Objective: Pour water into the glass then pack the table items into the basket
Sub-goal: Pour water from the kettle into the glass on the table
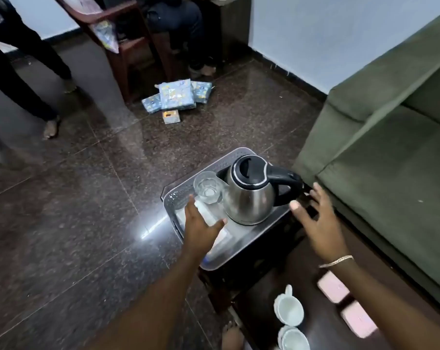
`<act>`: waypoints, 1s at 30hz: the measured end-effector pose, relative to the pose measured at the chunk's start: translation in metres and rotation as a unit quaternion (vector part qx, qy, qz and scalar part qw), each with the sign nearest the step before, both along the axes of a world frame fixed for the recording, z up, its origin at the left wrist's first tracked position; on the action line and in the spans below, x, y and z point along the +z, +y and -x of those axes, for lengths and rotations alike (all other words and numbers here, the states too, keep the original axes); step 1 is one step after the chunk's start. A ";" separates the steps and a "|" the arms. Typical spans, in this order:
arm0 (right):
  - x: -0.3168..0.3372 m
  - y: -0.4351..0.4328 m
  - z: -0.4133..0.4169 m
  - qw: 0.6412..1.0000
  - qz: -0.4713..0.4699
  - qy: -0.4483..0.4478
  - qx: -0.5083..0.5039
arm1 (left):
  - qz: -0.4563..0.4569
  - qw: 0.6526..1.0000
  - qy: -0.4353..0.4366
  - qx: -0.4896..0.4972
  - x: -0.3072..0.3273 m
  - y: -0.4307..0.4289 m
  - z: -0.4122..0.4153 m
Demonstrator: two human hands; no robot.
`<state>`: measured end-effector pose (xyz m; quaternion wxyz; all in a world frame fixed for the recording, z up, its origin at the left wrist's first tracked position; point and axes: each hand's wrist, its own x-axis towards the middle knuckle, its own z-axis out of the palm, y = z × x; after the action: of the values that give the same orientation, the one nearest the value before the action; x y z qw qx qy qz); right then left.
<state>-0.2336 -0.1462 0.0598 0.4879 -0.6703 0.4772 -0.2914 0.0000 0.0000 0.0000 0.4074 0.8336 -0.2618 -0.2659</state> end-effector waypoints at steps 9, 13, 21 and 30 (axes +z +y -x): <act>-0.013 -0.064 -0.043 0.996 0.038 -0.084 0.014 | 0.118 0.990 0.072 0.010 -0.031 -0.039 -0.045; -0.026 -0.085 -0.054 0.992 -0.030 -0.109 0.050 | 0.141 0.984 0.106 0.008 -0.037 -0.054 -0.059; -0.031 -0.105 -0.068 0.988 -0.089 -0.103 0.071 | 0.143 0.980 0.138 0.008 -0.053 -0.064 -0.072; -0.029 -0.098 -0.073 0.989 -0.074 -0.113 0.053 | 0.142 0.984 0.107 0.014 -0.046 -0.058 -0.072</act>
<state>-0.1607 -0.2443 0.0309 0.6013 -0.6195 0.4032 -0.3033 0.0722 -0.0576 -0.0464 0.5505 0.7377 -0.2404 -0.3083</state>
